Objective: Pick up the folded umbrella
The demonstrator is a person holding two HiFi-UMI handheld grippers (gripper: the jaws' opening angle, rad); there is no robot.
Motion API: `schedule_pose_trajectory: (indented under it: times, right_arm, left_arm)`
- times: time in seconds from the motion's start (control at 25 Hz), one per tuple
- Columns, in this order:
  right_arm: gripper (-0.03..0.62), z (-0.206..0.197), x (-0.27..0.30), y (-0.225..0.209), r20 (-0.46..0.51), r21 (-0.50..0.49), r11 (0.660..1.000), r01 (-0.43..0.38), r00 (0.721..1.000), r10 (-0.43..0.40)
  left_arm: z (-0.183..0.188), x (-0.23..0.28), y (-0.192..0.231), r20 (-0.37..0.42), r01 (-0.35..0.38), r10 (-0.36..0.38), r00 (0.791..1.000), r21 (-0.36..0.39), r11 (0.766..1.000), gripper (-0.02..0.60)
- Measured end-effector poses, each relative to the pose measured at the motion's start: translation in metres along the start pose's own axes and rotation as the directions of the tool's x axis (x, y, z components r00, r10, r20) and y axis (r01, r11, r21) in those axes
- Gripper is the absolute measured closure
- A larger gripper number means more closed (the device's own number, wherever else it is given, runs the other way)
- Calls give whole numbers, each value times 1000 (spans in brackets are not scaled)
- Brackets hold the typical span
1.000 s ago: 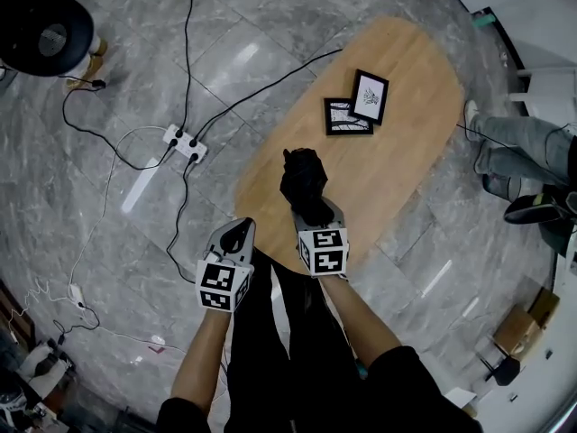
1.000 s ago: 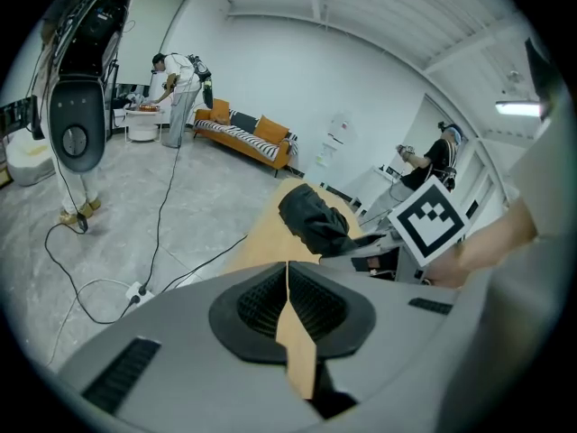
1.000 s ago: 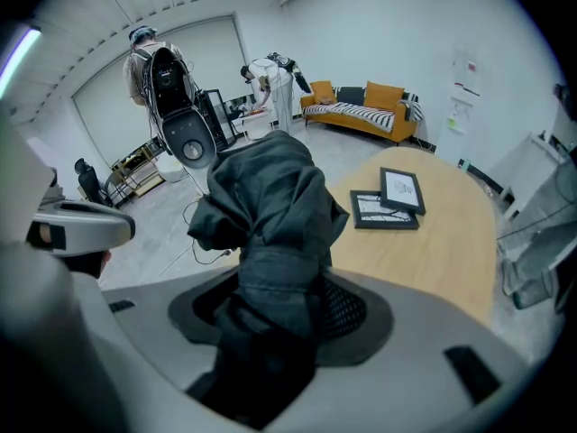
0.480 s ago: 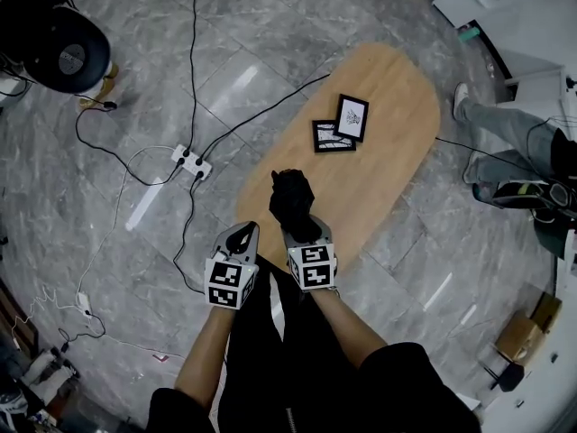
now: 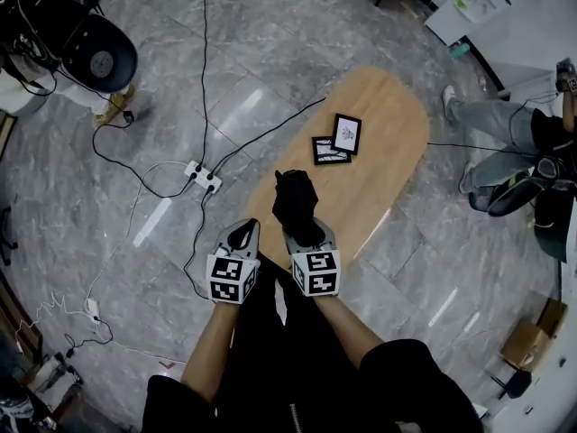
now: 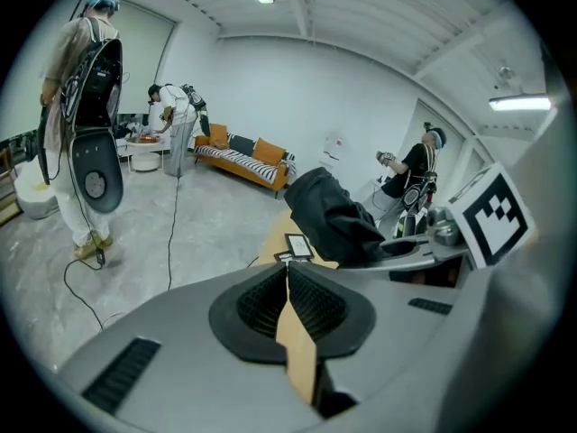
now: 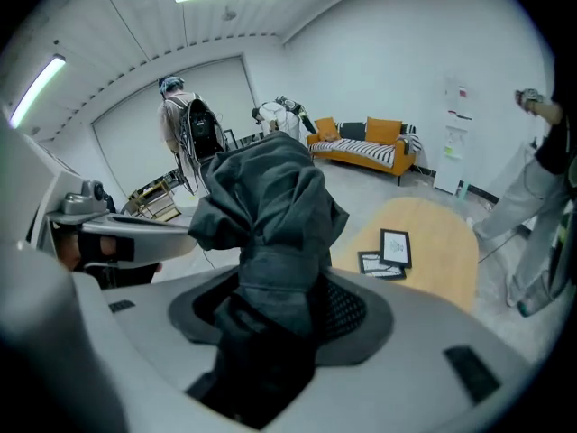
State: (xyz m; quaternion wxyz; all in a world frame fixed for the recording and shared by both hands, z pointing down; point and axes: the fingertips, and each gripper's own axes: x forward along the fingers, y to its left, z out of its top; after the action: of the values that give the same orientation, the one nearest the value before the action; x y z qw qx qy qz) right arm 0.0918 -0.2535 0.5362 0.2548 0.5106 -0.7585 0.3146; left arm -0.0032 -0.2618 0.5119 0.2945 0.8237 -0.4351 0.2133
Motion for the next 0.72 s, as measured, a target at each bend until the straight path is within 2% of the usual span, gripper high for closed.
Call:
schedule_pose_trajectory:
  times: [0.24, 0.52, 0.72]
  right_arm:
    - [361, 40, -34, 12, 112, -24, 1000, 4, 994, -1]
    - [361, 80, -67, 25, 214, -50, 999, 2, 977, 8]
    - [361, 119, -96, 39, 313, -85, 996, -13, 949, 39]
  left_arm:
    - [39, -25, -7, 69, 4, -7, 998, 42, 999, 566]
    - [79, -61, -14, 167, -21, 12, 986, 50, 999, 565]
    - [115, -85, -17, 244, -40, 17, 970, 87, 995, 565]
